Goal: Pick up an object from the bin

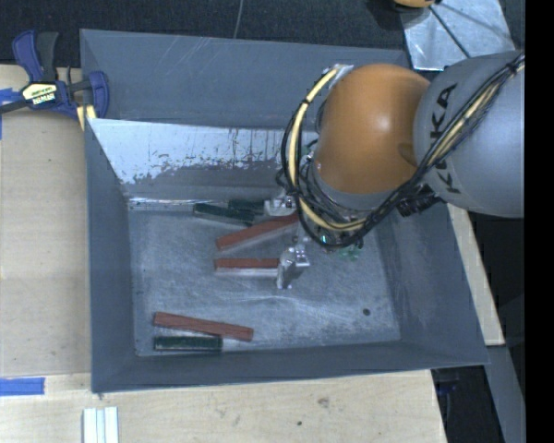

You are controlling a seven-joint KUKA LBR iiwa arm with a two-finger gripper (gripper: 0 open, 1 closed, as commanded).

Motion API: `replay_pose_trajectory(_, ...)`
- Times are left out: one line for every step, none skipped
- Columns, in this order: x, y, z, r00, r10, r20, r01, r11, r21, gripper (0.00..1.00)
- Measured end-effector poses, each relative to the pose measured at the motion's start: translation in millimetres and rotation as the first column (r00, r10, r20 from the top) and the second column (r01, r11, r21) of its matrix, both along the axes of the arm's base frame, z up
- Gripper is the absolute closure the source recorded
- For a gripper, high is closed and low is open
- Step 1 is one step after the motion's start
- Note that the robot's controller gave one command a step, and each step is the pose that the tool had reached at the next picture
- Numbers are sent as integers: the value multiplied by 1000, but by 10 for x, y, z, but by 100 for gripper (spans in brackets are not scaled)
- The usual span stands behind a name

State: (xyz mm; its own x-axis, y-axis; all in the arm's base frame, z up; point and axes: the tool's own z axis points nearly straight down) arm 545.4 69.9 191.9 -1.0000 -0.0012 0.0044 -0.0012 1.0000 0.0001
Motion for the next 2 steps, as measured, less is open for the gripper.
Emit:
replay_pose_trajectory(18,-4,36,1000,-2,8,2,1000,1,0)
replay_pose_trajectory(285,-92,-539,991,-132,9,132,991,1,0)
